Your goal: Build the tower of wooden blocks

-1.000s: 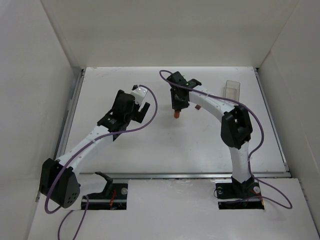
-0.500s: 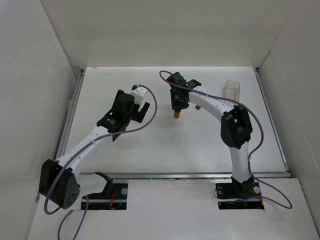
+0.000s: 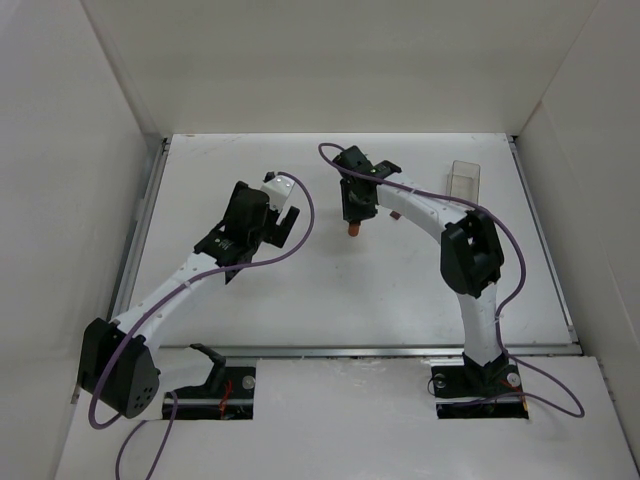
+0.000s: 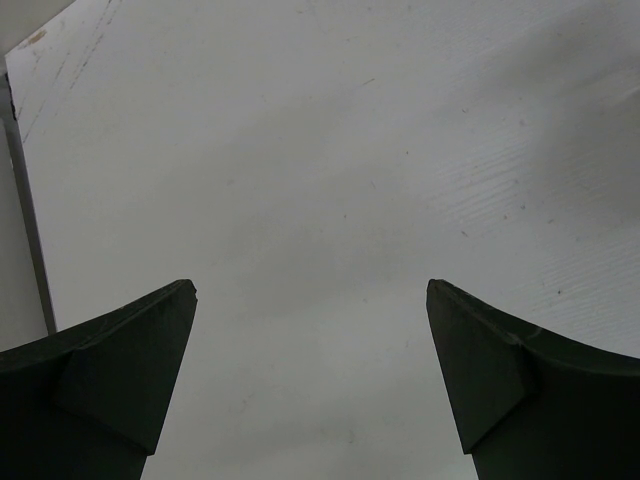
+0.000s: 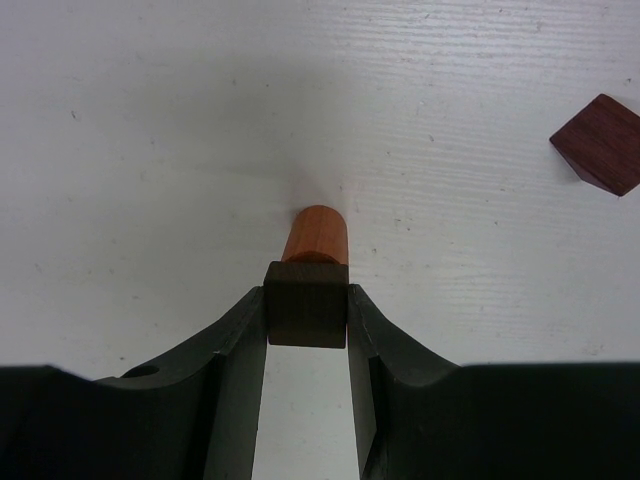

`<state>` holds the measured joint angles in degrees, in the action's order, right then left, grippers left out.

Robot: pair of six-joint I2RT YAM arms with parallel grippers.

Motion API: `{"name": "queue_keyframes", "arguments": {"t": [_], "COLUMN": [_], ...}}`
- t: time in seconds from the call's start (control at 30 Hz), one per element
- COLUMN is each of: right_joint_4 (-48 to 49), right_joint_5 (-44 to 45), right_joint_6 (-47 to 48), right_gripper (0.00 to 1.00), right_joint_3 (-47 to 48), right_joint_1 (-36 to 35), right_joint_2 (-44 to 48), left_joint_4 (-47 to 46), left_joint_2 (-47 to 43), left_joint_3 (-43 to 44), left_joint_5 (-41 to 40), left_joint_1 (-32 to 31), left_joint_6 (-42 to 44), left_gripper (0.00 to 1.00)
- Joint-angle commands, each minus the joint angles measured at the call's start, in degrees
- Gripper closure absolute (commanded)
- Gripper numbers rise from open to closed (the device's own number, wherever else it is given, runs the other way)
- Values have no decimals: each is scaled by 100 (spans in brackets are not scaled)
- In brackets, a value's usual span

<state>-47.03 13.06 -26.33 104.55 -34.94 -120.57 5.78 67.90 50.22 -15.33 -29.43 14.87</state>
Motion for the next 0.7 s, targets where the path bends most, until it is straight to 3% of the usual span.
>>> {"name": "queue_keyframes", "arguments": {"t": [0.0, 0.17, 0.53, 0.67], "right_joint_4": [185, 185, 238, 238], "right_joint_5": [74, 135, 135, 135], "right_joint_6": [-83, -83, -197, -197], "right_gripper": [88, 82, 80, 74], "right_joint_3": [-5, -5, -5, -5], "right_joint_1": [-4, 49, 49, 49], "right_joint_2": [-45, -45, -45, -45], "left_joint_4": [-174, -174, -174, -174], "left_joint_2": [-189, -189, -189, -189], "left_joint_3": [-29, -29, -29, -29], "left_joint_5": [-31, -31, 22, 22], "left_joint_1": [34, 34, 34, 34], "left_joint_6": [-37, -37, -37, -37], "left_gripper": [0, 0, 0, 0]}}
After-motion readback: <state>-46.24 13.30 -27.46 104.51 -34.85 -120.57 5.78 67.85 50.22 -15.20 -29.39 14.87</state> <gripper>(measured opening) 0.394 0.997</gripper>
